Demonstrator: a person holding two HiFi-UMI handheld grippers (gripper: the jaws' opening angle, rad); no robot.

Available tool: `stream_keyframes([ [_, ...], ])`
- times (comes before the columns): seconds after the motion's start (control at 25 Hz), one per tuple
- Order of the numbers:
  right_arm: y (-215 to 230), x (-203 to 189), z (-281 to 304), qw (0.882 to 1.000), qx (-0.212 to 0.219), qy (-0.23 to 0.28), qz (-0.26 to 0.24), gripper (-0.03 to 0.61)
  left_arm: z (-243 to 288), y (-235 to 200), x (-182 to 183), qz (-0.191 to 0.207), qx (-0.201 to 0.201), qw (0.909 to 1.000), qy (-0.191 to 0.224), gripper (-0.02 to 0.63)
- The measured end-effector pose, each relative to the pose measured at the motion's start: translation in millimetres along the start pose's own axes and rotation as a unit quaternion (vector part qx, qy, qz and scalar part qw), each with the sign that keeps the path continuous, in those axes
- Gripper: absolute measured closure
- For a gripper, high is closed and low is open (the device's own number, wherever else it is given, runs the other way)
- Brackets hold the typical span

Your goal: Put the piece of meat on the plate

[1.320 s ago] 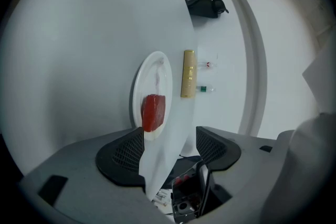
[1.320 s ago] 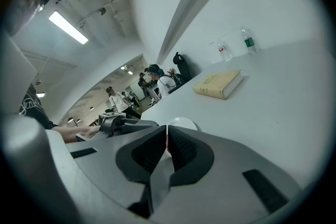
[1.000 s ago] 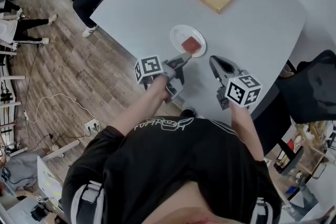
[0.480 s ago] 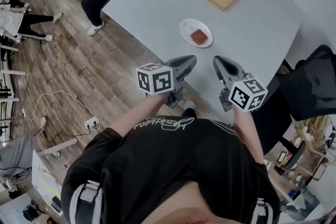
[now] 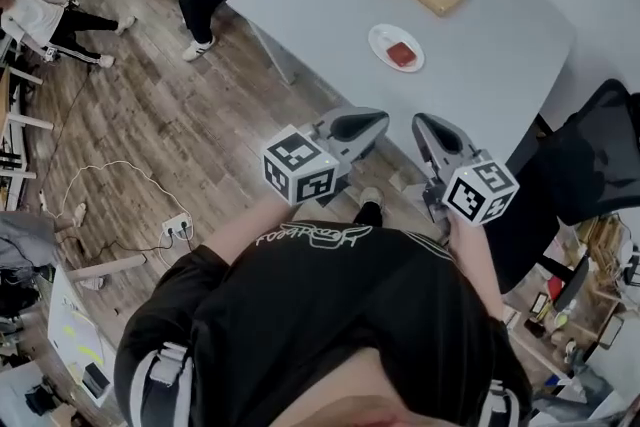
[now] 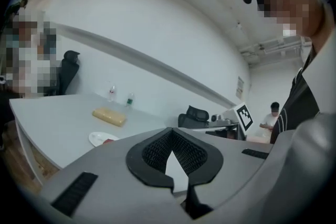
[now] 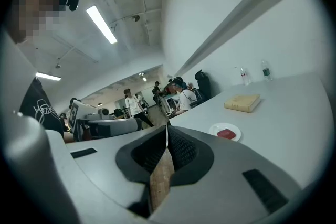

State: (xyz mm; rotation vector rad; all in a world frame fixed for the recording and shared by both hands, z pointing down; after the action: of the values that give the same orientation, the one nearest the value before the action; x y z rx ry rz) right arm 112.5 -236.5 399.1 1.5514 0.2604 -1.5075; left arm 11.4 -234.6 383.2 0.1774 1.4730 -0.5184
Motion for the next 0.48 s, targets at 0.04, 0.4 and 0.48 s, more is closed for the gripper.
stream_keyframes([
  [0.04,-9,-5,-4,1.000,0.001,0.000,-0.002,0.563,-9,8,0,0.010,-0.003,0.9999,0.000,0.606],
  [0.4,-96,-47,-46,1.000,0.000,0.014,-0.024,0.563,-86,73,-12,0.071,-0.017,0.9973,-0.005,0.606],
  [0.48,-113,-56,-56,1.000,0.000,0.017,-0.026,0.563,-99,85,-16,0.073,-0.020,0.9971,-0.008,0.606],
])
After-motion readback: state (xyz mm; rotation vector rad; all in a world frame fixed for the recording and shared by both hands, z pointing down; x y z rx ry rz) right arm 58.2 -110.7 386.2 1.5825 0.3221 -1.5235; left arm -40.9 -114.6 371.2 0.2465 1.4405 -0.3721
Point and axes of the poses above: the fingertips, and each gripper's own axes: z forward along the fingers, y to its right, x out of its top, the point moved 3 cm from there along -z, backward along the fingers, and after that the axes turned 7 degrees about z, right-handed, at the moved point
